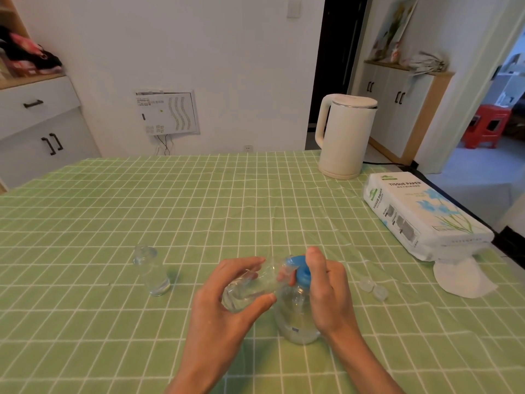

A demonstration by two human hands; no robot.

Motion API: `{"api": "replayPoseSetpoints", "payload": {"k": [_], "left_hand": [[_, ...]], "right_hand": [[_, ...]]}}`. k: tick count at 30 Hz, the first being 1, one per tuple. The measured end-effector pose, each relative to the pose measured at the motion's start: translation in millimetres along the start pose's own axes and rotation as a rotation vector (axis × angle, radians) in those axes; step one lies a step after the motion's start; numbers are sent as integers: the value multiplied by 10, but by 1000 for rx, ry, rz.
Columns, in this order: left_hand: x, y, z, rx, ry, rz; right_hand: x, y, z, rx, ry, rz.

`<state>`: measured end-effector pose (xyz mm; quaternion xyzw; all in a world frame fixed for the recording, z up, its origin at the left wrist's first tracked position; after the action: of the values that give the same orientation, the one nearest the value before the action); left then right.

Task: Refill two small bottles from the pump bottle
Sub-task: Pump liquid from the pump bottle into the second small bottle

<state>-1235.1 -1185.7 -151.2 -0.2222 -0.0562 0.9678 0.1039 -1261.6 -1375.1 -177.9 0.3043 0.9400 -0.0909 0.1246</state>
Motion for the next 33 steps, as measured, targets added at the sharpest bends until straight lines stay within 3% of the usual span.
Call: {"api": "replayPoseSetpoints", "payload": {"k": [33], "left_hand": [[-11, -22, -13, -72, 3, -6]], "right_hand": [[-17, -22, -87, 32, -22, 19]]}}
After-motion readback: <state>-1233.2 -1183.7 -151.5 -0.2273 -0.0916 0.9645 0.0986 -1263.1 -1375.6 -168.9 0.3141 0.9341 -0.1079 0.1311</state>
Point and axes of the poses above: each hand's wrist, its own x-axis away from the middle knuckle, its own y-axis out of the palm, z = x × y, the point moved 8 cm from there along -x, towards the middle knuckle, and after that the axes turned 5 degrees about z, right-handed, at the moved point
